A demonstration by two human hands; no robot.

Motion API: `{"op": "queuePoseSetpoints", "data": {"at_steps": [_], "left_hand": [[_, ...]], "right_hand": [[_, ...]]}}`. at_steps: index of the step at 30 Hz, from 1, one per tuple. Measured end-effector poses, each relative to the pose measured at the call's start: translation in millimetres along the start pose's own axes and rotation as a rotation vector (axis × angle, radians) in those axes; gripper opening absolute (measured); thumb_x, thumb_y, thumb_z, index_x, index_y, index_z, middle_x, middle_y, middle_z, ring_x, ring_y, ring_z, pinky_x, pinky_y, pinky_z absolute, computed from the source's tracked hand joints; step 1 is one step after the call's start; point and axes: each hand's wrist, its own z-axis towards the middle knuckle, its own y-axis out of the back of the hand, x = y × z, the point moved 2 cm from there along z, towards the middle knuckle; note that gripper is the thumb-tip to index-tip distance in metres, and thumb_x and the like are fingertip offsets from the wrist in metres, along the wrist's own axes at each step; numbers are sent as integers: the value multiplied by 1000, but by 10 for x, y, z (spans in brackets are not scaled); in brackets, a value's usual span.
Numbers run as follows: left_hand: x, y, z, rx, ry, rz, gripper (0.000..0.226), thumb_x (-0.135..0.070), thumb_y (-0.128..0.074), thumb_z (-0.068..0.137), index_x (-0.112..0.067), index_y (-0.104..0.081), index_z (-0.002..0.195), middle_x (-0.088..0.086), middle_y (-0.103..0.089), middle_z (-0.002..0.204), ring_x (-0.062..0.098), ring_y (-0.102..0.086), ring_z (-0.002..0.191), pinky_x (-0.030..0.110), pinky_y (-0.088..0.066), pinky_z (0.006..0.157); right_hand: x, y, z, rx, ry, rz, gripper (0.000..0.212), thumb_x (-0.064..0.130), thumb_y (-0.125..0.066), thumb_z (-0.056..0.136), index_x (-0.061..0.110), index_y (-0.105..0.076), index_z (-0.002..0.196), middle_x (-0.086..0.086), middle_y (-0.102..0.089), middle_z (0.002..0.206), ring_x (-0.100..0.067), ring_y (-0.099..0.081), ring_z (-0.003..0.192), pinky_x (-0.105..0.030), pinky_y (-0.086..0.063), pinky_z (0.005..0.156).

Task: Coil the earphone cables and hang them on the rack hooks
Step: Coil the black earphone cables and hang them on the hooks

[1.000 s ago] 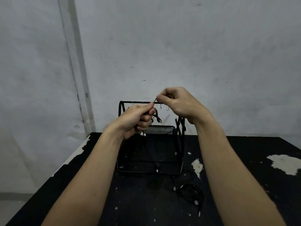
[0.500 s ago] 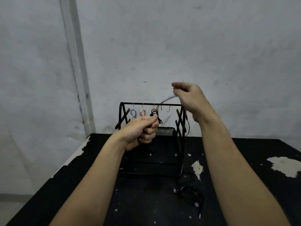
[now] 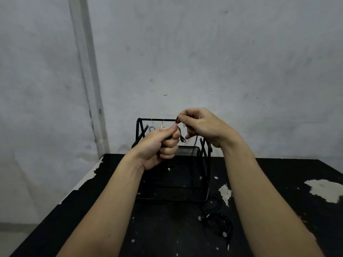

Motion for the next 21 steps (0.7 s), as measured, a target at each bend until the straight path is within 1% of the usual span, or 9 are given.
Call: {"op": "queuePoseSetpoints", "data": {"at_steps": [2,4,6,9,11,13,14,17,21], "left_hand": [[-35,-14,-1,28,-38,-73,32,-40,-46,98,-21,-47,72,-7,-12,58,4,-13,42,18,-13,37],[-95,-19,14,45,-78,-137,29,-38,-46,98,-20,-49,76,-8,-13,58,5,-11,43,21,-10,39],[-148,-28,29,45,-116,-178,25,-33,-45,100,-18,-52,82,-9,-17,57,6,-11,44,22,-10,41],[-209,-50,28,22,-138,-244,19,-24,-42,99,-14,-56,91,-7,-27,60,6,-22,46,20,-18,44],[-243,-68,20,-10,-152,-241,19,-24,-41,101,-14,-57,95,-6,-31,63,7,-28,48,20,-24,46],[-271,-71,27,-72,-165,-214,20,-25,-40,102,-15,-56,97,-6,-31,62,7,-29,48,21,-27,47],[-280,-61,37,-106,-169,-202,20,-26,-40,103,-15,-56,97,-6,-30,62,7,-28,47,21,-26,47],[-297,0,73,-195,-190,-163,22,-25,-40,104,-14,-57,98,-6,-31,62,8,-26,48,22,-21,48],[-277,82,124,-302,-233,-113,23,-20,-38,105,-10,-58,98,-4,-41,64,10,-37,53,24,-31,54]], "right_hand": [[-63,-60,28,-44,-28,72,16,21,-57,101,12,-64,91,7,-35,56,-7,-33,46,-26,-43,49],[-173,-138,46,-90,-73,162,14,23,-58,101,14,-63,92,13,-39,53,-6,-32,45,-22,-31,45],[-293,-240,39,-83,-109,244,15,25,-56,102,14,-62,92,9,-43,57,-7,-33,47,-20,-28,43],[-390,-421,-45,-12,-134,292,15,25,-57,101,14,-67,98,-5,-57,77,-10,-45,60,-19,-35,50],[-441,-521,-102,10,-162,351,16,20,-58,100,19,-71,90,-8,-64,83,-16,-54,68,-25,-41,57],[-495,-606,-157,51,-180,351,24,11,-53,101,22,-69,86,-14,-56,80,-22,-53,64,-29,-41,59],[-529,-643,-177,89,-191,340,27,8,-49,102,19,-66,86,-13,-53,77,-22,-51,61,-31,-41,60],[-586,-729,-246,230,-204,271,20,16,-47,105,10,-59,90,-5,-54,70,-21,-54,59,-30,-44,65],[-601,-794,-329,413,-208,185,21,19,-44,107,5,-57,99,-3,-56,70,-19,-62,62,-29,-49,69]]}}
